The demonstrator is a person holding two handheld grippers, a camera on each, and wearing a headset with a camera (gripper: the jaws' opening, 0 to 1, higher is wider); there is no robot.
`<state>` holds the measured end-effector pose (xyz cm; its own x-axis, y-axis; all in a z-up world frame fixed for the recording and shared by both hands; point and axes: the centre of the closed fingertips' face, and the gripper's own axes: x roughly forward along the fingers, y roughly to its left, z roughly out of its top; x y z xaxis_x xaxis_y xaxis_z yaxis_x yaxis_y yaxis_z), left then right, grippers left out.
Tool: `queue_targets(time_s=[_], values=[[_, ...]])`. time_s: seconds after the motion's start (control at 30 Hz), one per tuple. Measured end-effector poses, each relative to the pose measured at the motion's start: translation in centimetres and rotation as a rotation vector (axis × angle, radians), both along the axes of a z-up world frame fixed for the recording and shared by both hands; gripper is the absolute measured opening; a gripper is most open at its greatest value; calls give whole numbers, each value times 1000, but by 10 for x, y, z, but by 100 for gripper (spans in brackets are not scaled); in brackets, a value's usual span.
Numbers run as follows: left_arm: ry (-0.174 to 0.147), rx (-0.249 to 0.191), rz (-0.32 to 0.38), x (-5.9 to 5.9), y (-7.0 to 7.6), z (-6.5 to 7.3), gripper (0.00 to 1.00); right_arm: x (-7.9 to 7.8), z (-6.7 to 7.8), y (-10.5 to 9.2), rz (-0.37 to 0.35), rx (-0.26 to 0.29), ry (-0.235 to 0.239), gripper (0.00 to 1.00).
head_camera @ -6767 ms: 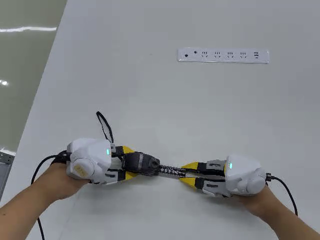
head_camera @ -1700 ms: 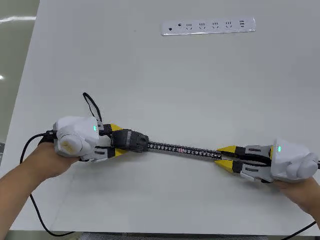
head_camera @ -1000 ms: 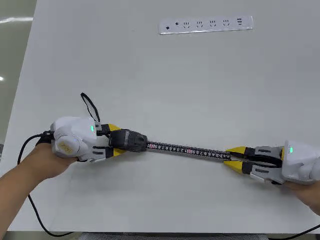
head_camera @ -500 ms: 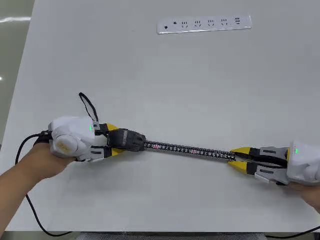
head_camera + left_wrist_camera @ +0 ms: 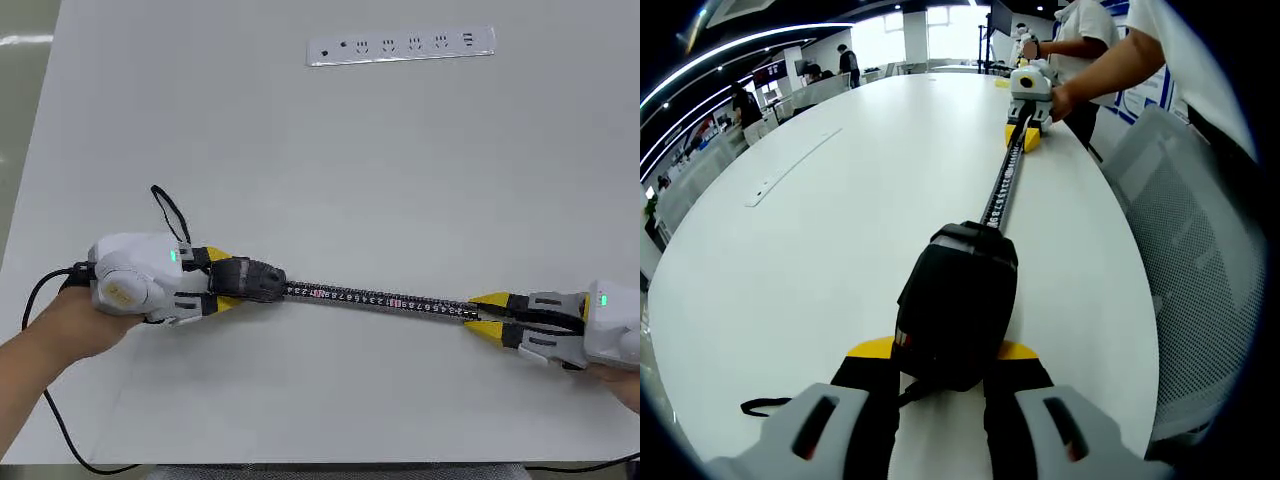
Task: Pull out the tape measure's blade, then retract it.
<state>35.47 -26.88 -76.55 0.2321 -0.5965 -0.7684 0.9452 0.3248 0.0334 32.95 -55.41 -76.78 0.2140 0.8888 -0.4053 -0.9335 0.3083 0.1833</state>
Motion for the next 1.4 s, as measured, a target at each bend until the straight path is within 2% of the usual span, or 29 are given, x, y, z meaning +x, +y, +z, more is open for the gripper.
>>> queue_targets(time_s=[0.5,0.6,0.67,1.07,1.4], values=[[0,3,2,0,1,-1,28,1,-2,1,-8,2,-6,10],[-1,3,2,0,1,-2,28,1,-2,1,-11,6,10,11],[-1,2,2,0,0,-1,29,1,-3,2,2,-10,-18,12],[-12,8,-8,0,0,0,29,-1,-3,2,8,-35,-45,13],[-14,12,-7,0,-1,0,29,2,-7,-2,-13,-25,-36,14]])
